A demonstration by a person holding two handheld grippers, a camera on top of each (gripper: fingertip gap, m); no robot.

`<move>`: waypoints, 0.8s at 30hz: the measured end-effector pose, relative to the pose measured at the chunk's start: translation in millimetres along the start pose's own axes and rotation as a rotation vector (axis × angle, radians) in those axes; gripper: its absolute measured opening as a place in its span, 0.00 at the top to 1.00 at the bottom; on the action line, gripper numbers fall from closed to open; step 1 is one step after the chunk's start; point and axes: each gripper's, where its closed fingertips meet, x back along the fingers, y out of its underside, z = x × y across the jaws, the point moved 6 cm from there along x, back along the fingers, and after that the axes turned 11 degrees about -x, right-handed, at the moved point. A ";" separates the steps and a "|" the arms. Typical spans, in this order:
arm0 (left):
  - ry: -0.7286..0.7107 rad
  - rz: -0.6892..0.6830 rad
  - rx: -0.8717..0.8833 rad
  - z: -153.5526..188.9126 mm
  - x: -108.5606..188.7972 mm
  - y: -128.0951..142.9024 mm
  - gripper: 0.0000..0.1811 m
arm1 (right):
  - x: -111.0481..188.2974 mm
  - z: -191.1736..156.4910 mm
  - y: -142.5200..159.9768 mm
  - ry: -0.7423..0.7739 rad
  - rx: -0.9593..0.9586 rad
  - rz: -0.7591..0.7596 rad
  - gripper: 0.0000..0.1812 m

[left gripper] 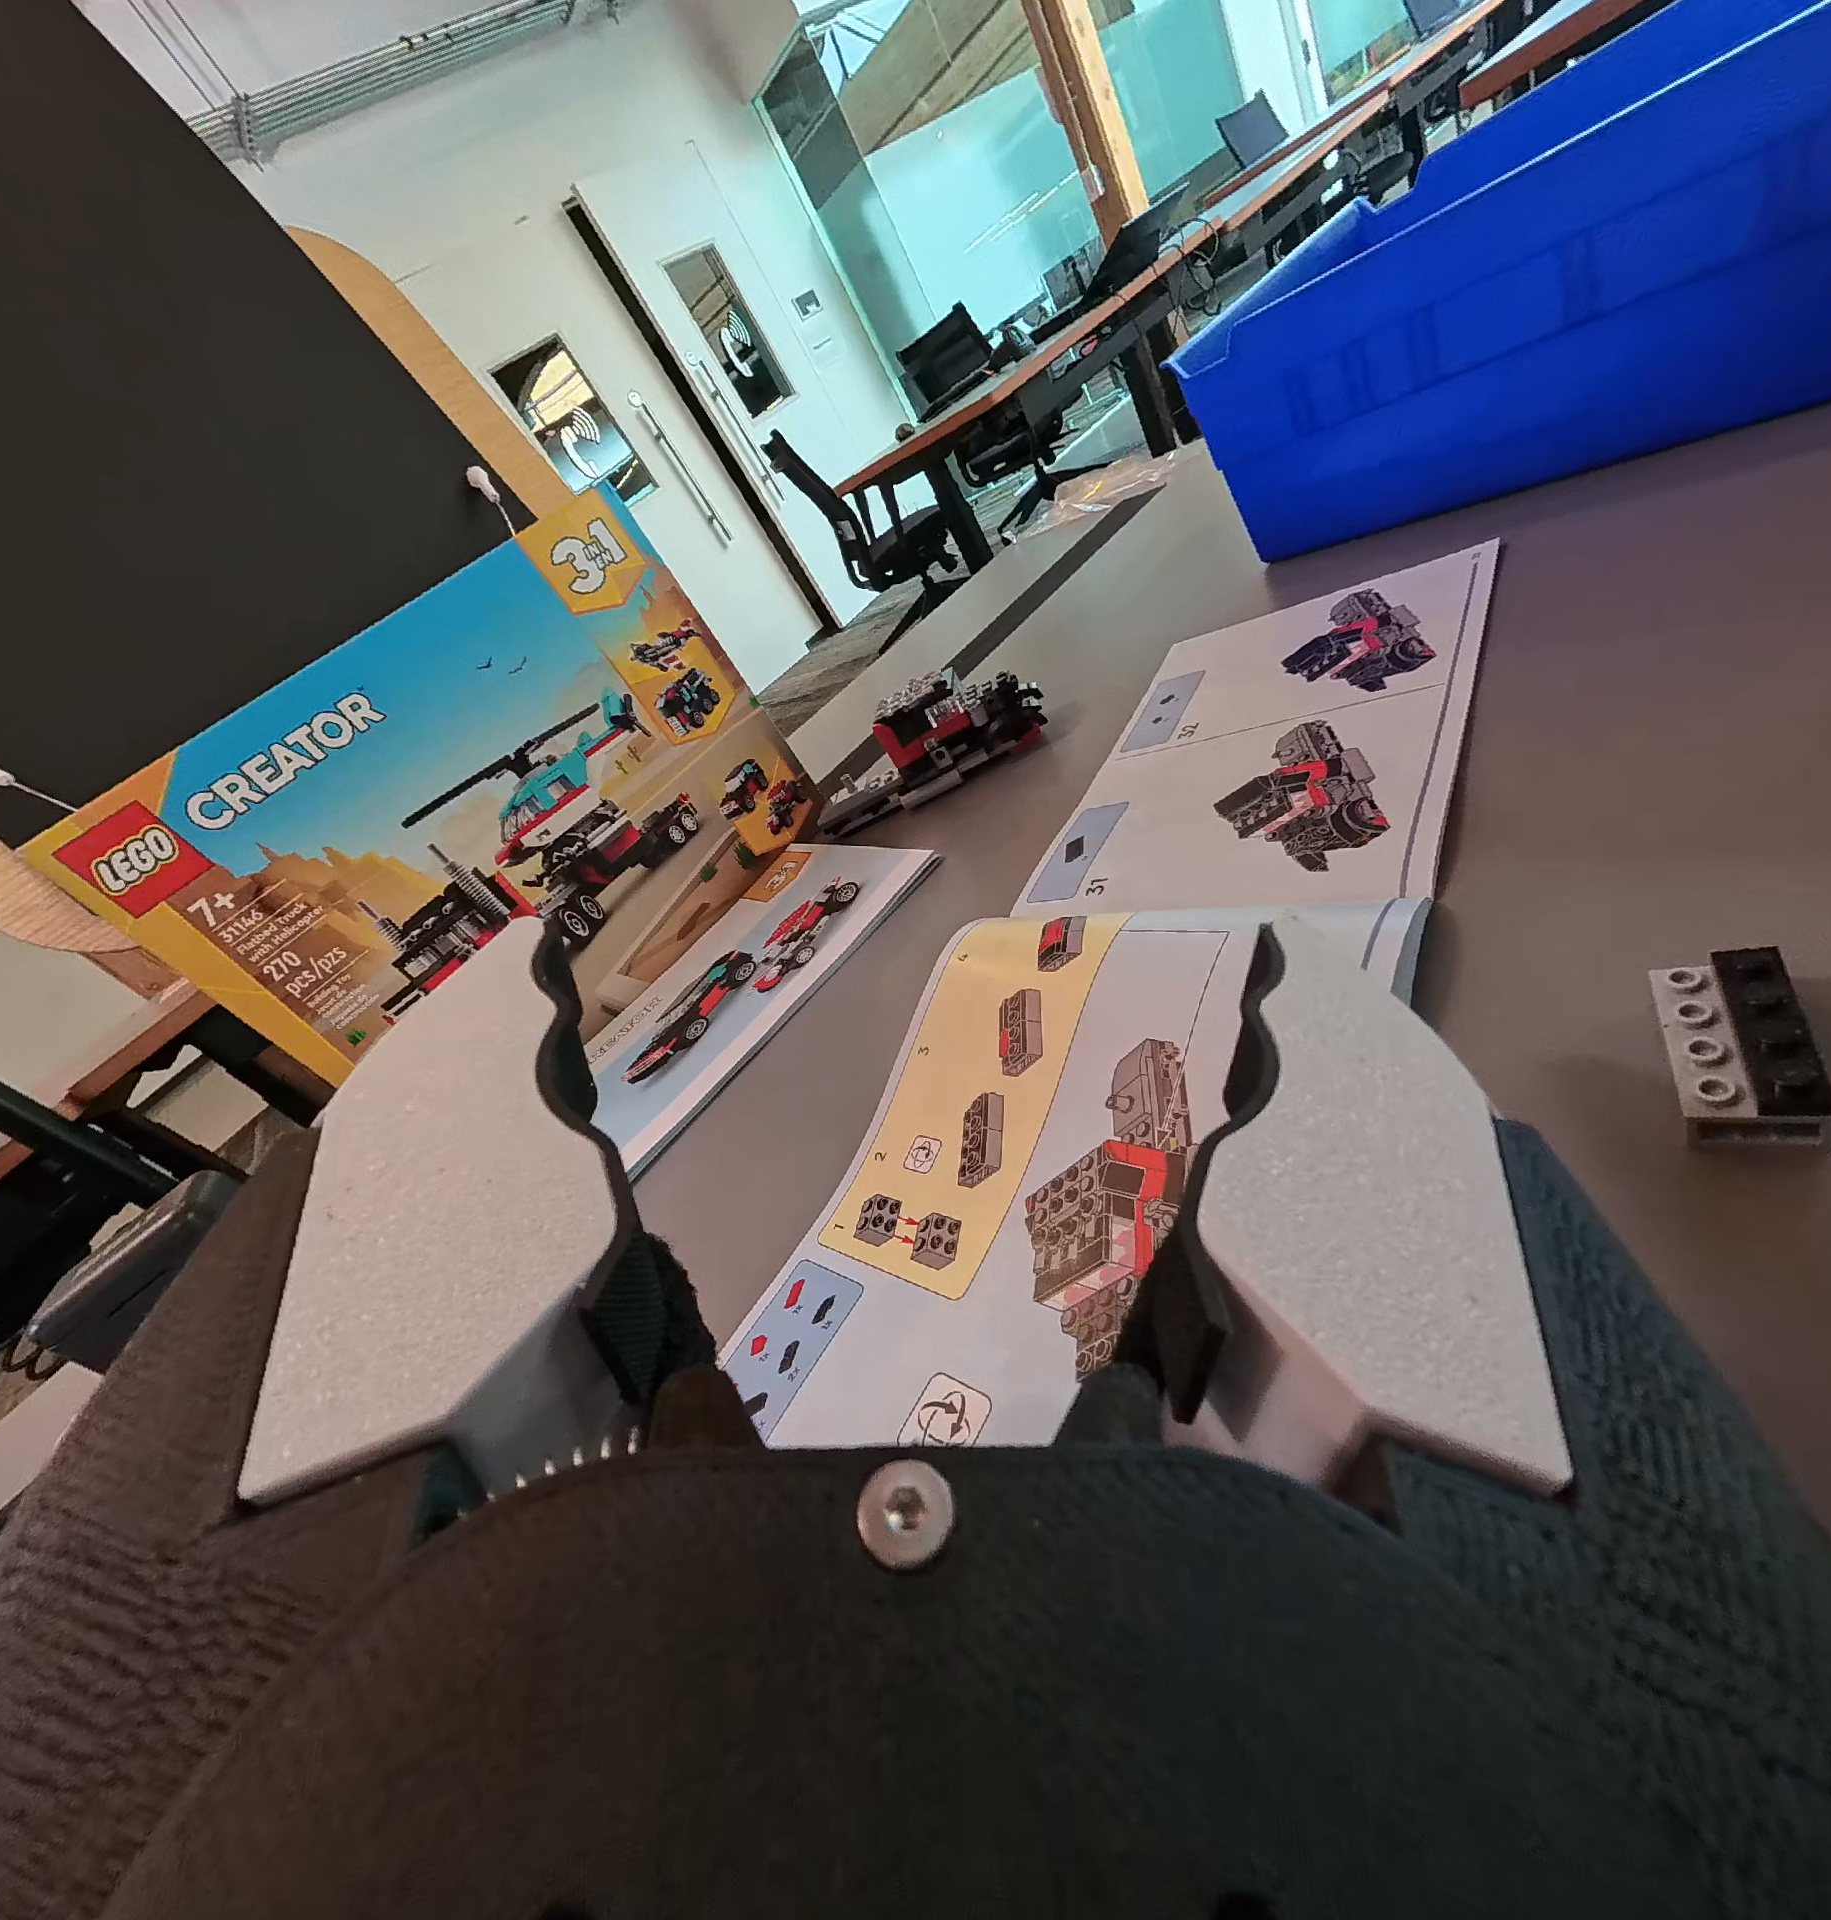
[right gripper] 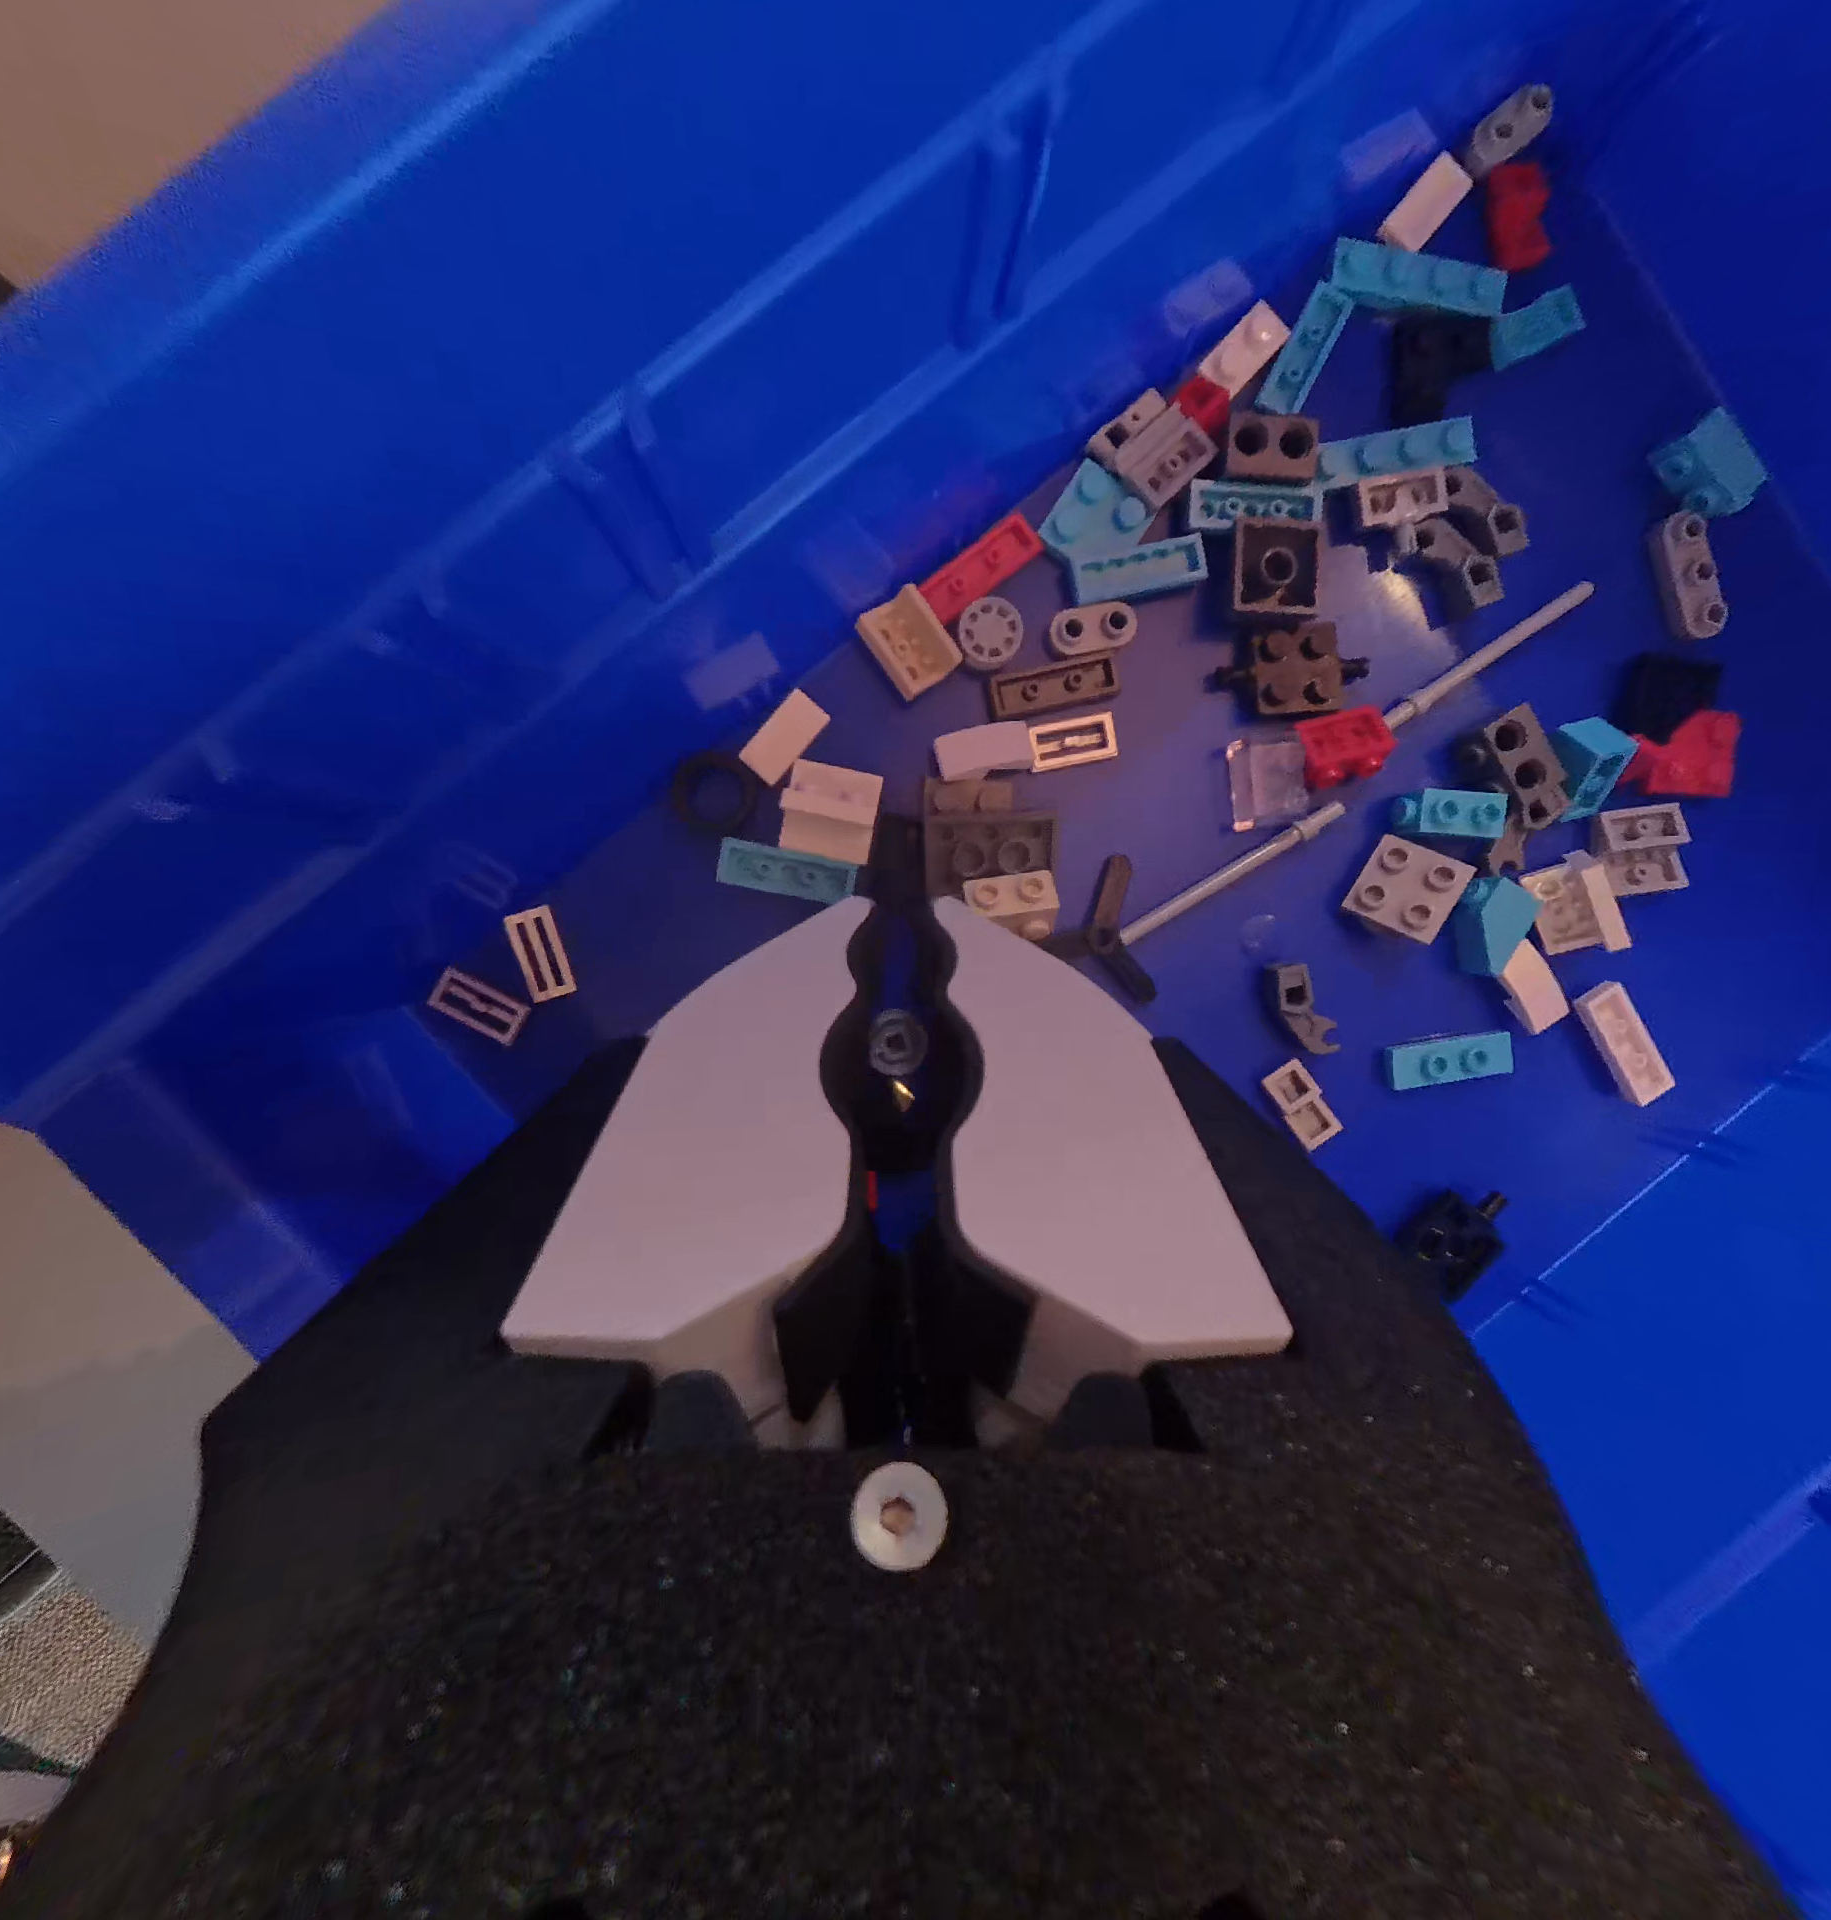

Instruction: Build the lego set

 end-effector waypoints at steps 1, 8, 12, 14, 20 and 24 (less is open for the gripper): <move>0.001 -0.001 -0.002 0.3 -0.1 0.1 0.34 | -1.0 0.1 -1.4 -0.003 0.002 0.004 0.96; 0.004 -0.007 -0.004 1.0 -0.1 0.4 0.34 | -6.9 -0.9 -8.8 -0.036 -0.016 0.013 0.93; 0.011 -0.011 -0.011 2.1 -0.4 0.5 0.34 | -7.9 -1.7 -10.4 -0.034 -0.008 0.017 0.94; 0.014 -0.012 -0.017 2.8 -0.4 0.3 0.34 | -7.9 -1.7 -10.4 -0.035 -0.011 0.017 0.95; -0.006 0.024 -0.015 0.2 2.5 -4.7 0.35 | -1.3 0.4 -8.0 -0.006 -0.037 0.044 0.95; -0.033 0.081 0.025 -4.5 6.0 -11.1 0.37 | 23.1 1.2 -14.0 0.046 -0.081 0.184 0.95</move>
